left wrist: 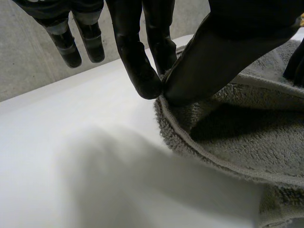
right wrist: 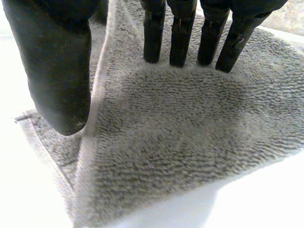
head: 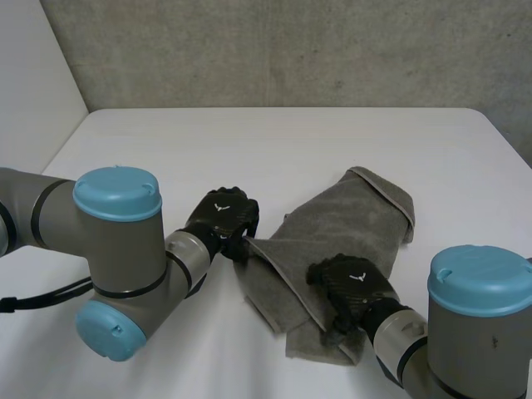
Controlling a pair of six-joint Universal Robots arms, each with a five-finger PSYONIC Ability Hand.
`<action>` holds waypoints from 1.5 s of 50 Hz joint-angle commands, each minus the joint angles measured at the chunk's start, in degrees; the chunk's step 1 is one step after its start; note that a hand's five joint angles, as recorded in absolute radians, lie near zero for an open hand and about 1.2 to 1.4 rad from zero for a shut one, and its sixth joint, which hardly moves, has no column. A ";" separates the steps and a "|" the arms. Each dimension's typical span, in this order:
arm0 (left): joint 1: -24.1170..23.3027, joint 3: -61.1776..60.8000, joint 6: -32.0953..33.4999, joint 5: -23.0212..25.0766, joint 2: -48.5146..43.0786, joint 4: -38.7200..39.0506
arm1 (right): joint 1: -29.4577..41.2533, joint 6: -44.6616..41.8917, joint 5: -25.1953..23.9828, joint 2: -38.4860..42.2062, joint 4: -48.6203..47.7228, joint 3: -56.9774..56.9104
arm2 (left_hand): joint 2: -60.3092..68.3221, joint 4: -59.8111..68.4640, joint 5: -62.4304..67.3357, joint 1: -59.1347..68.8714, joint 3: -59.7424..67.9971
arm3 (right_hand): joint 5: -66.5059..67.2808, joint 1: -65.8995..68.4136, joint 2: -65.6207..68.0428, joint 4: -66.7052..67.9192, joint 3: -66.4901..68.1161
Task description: Fold the towel.
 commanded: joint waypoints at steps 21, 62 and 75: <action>1.32 -0.05 -0.89 -0.09 0.85 -0.18 | 2.32 -0.20 5.54 6.83 -8.61 0.00 | 3.14 -3.22 4.21 6.27 -2.40 | 18.31 18.21 16.52 -4.44 -2.90; 2.20 -2.42 -2.91 1.06 7.35 1.67 | -12.19 -19.18 -15.82 -6.44 11.07 -8.96 | 3.14 -3.22 4.21 6.27 -2.40 | 53.78 53.67 51.98 -4.44 -2.90; 5.89 16.55 2.71 0.79 14.87 14.22 | -10.52 -25.35 -15.29 4.90 8.89 -62.80 | 3.14 -3.22 4.21 6.27 -2.40 | 53.78 53.67 51.98 -4.44 -2.90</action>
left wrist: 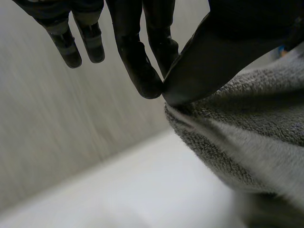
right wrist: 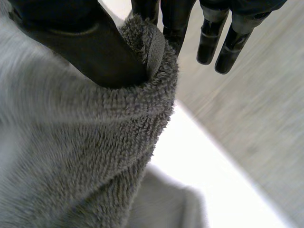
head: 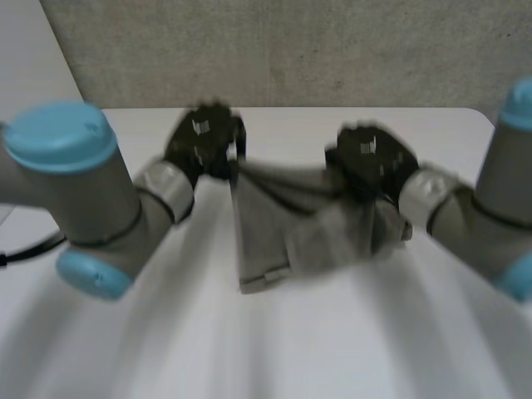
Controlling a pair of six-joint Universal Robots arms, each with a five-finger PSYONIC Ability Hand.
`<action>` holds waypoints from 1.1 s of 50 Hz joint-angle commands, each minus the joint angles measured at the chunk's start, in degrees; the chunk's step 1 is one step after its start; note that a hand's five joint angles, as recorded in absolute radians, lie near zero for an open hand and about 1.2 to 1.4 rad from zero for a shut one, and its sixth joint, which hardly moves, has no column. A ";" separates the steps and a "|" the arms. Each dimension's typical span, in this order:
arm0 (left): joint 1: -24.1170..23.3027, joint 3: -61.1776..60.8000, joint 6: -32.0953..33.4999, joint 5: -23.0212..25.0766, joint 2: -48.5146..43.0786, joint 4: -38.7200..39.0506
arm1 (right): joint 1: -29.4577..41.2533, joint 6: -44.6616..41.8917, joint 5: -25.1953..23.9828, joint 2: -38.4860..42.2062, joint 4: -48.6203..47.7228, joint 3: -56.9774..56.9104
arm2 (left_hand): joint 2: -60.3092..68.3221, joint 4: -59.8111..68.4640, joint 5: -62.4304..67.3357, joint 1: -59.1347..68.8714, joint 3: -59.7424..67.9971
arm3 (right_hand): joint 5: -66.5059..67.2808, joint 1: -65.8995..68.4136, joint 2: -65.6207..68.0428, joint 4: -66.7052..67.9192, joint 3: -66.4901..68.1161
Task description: Fold the towel.
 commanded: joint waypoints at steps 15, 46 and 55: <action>8.46 -7.78 4.59 6.44 21.61 17.03 | 0.59 2.79 -5.24 -9.79 -10.75 -4.79 | 3.05 -3.22 3.42 5.51 -2.40 | 2.40 5.02 9.61 -4.44 -2.90; 7.69 -24.43 6.70 10.23 1.57 16.85 | 0.68 -6.44 4.15 -10.14 -10.48 24.75 | -37.46 -3.22 -37.10 -35.00 -2.40 | -65.81 -63.18 -58.60 -4.44 -2.90; 4.88 -23.20 6.70 10.58 -0.44 16.85 | -1.34 3.13 6.54 -10.05 -10.48 27.11 | -38.81 -3.22 -38.45 -36.35 -2.40 | -67.60 -64.98 -60.39 -4.44 -2.90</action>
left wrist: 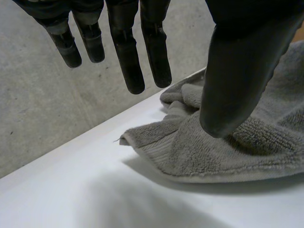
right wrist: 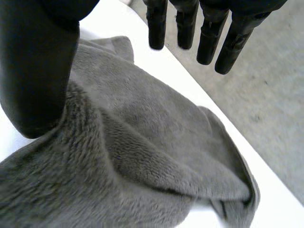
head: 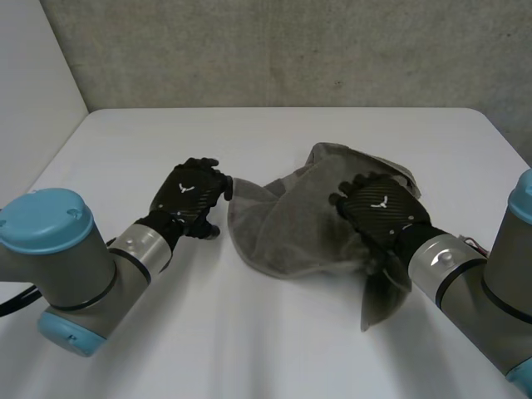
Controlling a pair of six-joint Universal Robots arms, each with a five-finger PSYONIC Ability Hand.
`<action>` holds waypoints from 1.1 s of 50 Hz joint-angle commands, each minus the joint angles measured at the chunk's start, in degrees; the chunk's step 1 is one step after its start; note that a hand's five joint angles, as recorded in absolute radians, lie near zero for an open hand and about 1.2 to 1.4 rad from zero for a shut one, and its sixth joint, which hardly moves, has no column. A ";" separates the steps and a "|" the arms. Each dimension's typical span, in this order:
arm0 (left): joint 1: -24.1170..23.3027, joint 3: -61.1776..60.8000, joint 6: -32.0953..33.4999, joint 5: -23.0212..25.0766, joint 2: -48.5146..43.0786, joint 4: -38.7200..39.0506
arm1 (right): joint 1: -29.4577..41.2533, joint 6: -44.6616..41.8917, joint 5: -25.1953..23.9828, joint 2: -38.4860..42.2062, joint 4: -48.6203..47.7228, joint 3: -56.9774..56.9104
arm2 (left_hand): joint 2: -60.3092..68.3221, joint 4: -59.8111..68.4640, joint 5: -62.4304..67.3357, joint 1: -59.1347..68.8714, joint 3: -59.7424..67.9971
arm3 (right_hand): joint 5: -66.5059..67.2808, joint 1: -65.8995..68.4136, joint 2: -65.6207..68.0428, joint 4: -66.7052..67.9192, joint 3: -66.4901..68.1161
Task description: Fold the towel.
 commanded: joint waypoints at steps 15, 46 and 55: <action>-6.42 2.75 0.45 0.95 -5.23 -0.25 | -3.30 16.26 0.74 0.03 0.20 5.63 | -2.43 -3.22 -1.08 -2.41 -2.40 | -3.42 -6.09 -5.66 -4.44 -2.90; -8.18 5.91 3.16 1.13 -9.97 -4.12 | -3.56 5.89 -0.93 -0.58 -0.77 10.11 | -7.81 -3.22 -6.46 -7.79 -2.40 | 21.39 18.72 19.15 -4.44 -2.90; -10.64 8.99 8.36 0.69 -13.58 -4.12 | -5.48 7.99 -0.75 1.97 -5.42 7.48 | -9.16 -3.22 -7.81 -9.14 -2.40 | 66.58 63.91 64.34 -4.44 -2.90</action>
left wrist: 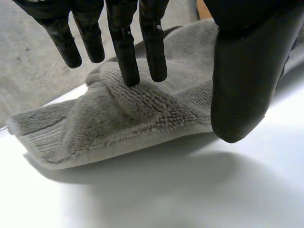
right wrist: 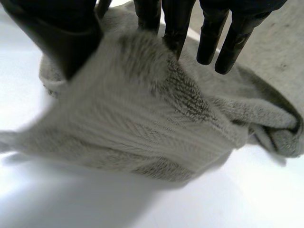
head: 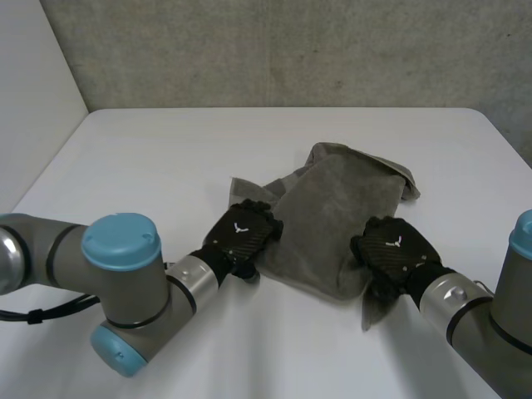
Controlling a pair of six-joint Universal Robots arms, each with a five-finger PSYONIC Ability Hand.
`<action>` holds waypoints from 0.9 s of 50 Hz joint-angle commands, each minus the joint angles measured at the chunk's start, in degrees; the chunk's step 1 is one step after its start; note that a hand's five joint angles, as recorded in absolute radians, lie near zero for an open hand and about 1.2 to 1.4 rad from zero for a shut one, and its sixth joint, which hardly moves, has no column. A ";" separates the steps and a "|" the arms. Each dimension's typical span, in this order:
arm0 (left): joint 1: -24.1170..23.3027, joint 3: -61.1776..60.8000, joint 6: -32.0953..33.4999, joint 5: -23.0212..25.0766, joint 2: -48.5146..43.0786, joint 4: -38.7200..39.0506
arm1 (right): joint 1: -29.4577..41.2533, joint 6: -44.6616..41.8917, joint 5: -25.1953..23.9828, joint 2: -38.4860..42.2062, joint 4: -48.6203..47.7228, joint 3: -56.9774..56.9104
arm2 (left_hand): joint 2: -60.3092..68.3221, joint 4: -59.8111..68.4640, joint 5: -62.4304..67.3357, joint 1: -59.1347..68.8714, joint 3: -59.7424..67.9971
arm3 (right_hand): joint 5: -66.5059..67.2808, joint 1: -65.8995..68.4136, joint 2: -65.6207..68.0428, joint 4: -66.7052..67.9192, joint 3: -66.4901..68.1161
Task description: Fold the towel.
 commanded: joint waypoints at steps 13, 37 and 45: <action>-2.03 9.69 3.13 -1.64 -8.00 0.19 | -7.27 10.77 -1.30 -3.15 -2.45 -1.03 | -2.26 -3.22 -0.59 -2.43 -2.40 | 18.05 18.77 17.46 -4.44 -2.90; -1.94 15.23 3.13 -8.58 -12.40 0.90 | -11.41 17.04 -4.91 -4.30 -1.84 -2.00 | 42.40 -3.22 44.07 42.23 -2.40 | 18.05 18.77 17.46 -4.44 -2.90; -1.06 13.48 2.69 -10.96 -8.63 0.11 | -11.68 10.26 -7.64 -4.04 4.23 -1.03 | 46.33 -3.22 48.00 46.16 -2.40 | 18.05 18.77 17.46 -4.44 -2.90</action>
